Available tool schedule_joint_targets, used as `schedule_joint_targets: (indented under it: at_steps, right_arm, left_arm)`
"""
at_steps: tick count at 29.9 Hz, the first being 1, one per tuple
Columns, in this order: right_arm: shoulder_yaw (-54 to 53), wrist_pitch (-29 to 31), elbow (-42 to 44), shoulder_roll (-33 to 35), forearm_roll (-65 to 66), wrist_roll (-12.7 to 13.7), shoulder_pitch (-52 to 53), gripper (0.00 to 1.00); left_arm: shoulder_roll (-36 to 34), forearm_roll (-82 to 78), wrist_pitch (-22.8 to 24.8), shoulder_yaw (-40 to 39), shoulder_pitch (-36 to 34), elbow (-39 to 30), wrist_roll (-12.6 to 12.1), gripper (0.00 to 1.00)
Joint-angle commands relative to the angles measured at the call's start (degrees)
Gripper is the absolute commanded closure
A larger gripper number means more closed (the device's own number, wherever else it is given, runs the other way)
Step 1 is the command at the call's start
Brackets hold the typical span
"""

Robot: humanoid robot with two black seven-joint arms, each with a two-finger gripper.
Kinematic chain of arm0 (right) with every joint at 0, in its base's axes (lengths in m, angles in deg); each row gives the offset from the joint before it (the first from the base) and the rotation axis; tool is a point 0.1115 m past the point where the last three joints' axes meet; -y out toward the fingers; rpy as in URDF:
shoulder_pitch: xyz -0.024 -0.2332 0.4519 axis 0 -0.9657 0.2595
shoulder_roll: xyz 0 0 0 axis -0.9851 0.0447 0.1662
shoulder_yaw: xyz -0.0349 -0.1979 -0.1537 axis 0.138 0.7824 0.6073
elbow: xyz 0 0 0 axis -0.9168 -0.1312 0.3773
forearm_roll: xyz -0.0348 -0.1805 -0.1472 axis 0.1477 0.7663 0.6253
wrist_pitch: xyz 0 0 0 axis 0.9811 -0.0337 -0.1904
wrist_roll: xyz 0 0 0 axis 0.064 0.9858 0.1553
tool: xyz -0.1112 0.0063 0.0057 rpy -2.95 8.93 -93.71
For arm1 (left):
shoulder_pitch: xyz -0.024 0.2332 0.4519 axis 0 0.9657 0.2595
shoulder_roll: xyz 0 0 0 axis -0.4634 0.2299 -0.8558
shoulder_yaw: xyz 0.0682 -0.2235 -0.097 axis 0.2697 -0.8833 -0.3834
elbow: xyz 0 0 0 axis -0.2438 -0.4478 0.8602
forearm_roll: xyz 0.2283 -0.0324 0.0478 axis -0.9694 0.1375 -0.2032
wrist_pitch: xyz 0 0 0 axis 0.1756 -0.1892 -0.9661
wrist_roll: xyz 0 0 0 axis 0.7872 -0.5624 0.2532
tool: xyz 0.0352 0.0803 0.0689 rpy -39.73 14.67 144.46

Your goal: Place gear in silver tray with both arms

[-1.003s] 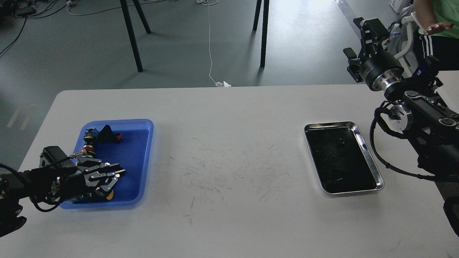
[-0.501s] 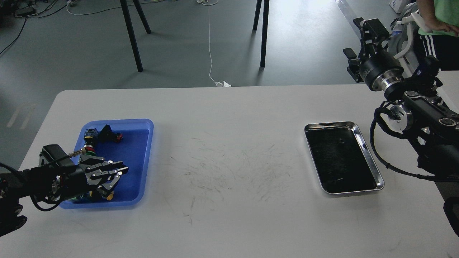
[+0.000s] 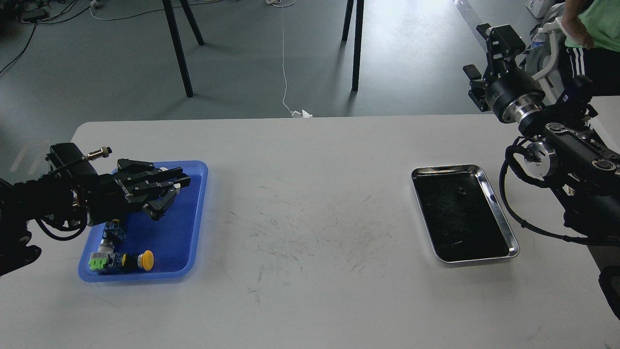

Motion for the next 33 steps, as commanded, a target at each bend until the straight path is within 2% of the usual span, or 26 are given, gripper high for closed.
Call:
schedule_joint_targets:
  at_steps: [1, 11, 23, 28, 33]
  right_arm:
    - [0.2, -0.1, 0.1, 0.2, 0.1, 0.2, 0.4, 0.06]
    - [0.4, -0.1, 0.4, 0.9, 0.3, 0.6, 1.1, 0.06]
    - [-0.4, -1.6, 1.2, 0.2, 0.1, 0.4, 1.2, 0.06]
    - [-2.9, -1.8, 1.2, -0.2, -0.2, 0.0, 0.7, 0.06]
    - [-4.4, -1.9, 1.5, -3.2, -0.1, 0.0, 0.1, 0.06]
  left_arm:
    - [4.1, -0.2, -0.1, 4.1, -3.8, -0.6, 0.3, 0.87]
    - [19.2, 0.4, -0.3, 13.6, -14.7, 0.7, 0.9, 0.86]
    - [40.5, 1.6, -0.5, 18.0, -13.9, 12.9, 0.9, 0.86]
    - [46.1, 1.7, -0.4, 19.0, -12.4, 15.8, 0.8, 0.85]
    - [47.6, 1.7, -0.2, 19.3, -12.2, 17.6, 0.9, 0.85]
